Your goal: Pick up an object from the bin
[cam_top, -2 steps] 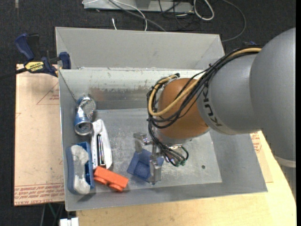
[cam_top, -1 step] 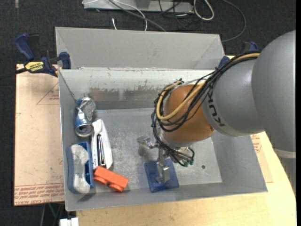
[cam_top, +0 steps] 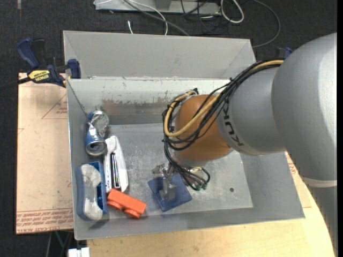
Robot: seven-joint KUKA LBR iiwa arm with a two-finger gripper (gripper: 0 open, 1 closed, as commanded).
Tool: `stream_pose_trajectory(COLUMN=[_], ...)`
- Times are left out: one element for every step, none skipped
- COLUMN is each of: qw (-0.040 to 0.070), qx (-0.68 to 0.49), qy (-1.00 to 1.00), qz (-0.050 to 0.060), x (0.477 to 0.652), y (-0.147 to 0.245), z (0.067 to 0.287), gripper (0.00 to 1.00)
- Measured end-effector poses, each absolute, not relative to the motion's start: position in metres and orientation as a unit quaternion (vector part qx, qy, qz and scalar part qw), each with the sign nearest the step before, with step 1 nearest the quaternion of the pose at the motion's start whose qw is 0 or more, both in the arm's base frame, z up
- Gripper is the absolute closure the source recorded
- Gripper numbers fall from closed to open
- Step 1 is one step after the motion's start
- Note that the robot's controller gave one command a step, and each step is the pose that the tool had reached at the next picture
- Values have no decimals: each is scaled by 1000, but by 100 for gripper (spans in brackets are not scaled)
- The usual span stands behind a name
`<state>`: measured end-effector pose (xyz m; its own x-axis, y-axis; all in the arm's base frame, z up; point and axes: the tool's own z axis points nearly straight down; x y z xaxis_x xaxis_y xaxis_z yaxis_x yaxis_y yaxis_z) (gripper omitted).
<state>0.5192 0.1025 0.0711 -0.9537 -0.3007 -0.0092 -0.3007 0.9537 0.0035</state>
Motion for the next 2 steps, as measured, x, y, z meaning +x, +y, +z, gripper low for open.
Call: stream_pose_trajectory(qw=[4,2], qx=[-152,-153], qy=[988,988], qz=[2,3], x=[519,517], y=[103,103], z=[71,104], gripper=[100,100])
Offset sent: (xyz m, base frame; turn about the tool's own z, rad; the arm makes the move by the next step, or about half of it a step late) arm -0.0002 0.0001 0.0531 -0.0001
